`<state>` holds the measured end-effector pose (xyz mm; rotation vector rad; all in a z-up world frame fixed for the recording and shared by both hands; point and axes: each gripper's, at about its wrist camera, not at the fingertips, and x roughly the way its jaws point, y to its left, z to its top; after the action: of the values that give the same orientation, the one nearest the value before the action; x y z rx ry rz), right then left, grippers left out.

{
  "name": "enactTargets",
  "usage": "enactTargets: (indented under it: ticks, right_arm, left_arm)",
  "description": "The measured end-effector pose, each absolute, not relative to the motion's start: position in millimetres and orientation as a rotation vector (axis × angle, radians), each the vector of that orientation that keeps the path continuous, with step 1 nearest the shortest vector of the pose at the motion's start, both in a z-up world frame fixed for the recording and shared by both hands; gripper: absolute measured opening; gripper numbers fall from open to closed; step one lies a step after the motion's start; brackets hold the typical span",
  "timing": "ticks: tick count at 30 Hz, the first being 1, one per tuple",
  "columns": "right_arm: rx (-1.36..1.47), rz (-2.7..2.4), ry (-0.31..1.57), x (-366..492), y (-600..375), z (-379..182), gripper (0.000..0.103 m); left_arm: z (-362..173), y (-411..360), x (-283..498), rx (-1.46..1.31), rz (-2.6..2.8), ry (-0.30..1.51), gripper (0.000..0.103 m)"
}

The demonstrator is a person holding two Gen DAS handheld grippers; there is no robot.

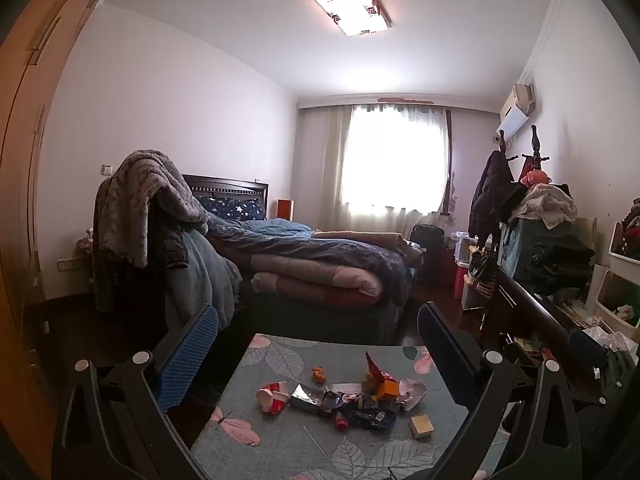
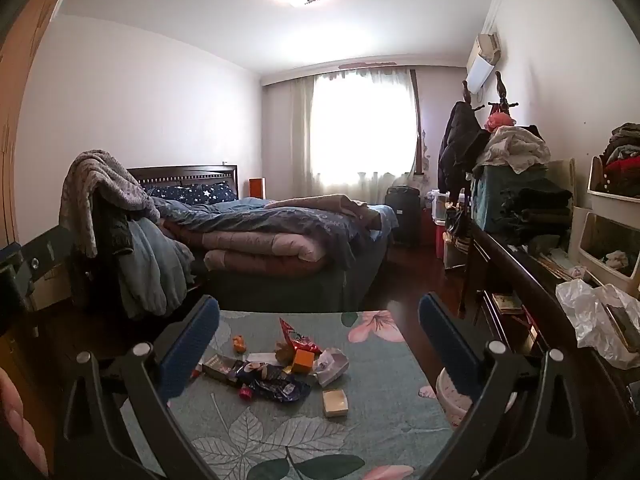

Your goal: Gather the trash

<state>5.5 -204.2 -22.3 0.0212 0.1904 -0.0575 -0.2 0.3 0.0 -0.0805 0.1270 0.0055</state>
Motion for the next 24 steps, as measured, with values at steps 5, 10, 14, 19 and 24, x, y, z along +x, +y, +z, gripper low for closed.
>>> enactTargets:
  ticks: [5,10,14,19,24]
  right_arm:
    - [0.018,-0.06,0.189,3.8,-204.0,-21.1,0.1]
    - [0.014,-0.063,0.179,-0.5,-200.8,-11.6,0.1]
    - [0.015,-0.069,0.178,-0.9,-202.8,-6.9,0.1]
    - [0.017,-0.079,0.177,0.9,-205.9,-10.3,0.1]
    - [0.013,-0.087,0.16,0.7,-208.5,-4.6,0.1]
  left_arm:
    - [-0.7,-1.9,0.5,-0.077,0.005,0.127,0.099]
    - [-0.4,0.1,-0.3,-0.08,0.009,0.127,0.099]
    - [0.6,2.3,-0.9,-0.083,0.01,0.129,0.099]
    - [1.8,3.1,-6.0,-0.081,0.012,0.128,0.099]
    - [-3.0,6.6,-6.5,-0.081,0.013,0.132,0.099]
